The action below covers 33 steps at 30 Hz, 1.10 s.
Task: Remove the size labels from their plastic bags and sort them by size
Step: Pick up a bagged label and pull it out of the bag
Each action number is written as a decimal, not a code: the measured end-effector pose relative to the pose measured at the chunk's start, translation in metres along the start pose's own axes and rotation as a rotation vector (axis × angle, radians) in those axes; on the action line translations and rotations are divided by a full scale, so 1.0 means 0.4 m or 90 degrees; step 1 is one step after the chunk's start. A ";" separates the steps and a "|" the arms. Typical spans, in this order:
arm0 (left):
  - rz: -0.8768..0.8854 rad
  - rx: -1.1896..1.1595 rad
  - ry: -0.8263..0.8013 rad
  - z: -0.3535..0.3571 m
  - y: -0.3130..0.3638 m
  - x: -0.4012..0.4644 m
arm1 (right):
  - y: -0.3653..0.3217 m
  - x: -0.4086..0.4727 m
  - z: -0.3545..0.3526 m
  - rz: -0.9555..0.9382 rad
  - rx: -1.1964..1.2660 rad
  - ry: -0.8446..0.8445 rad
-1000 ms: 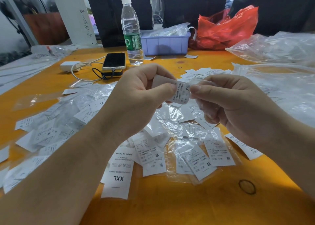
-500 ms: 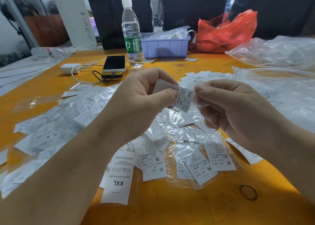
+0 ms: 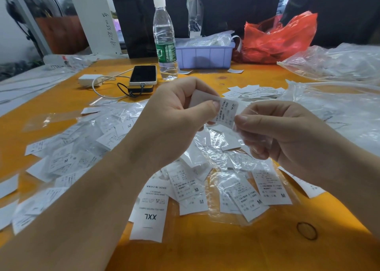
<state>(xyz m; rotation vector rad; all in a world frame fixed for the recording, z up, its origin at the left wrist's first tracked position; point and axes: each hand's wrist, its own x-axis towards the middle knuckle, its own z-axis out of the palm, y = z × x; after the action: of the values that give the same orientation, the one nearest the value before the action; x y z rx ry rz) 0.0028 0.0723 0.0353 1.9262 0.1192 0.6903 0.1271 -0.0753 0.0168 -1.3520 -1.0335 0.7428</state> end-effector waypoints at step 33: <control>-0.045 0.031 -0.055 0.009 -0.013 -0.005 | -0.016 -0.010 0.005 -0.051 -0.067 0.046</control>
<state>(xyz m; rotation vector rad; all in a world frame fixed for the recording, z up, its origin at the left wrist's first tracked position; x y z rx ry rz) 0.0040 0.0711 0.0289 1.9859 0.1502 0.5607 0.1229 -0.0788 0.0223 -1.4083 -1.0755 0.5830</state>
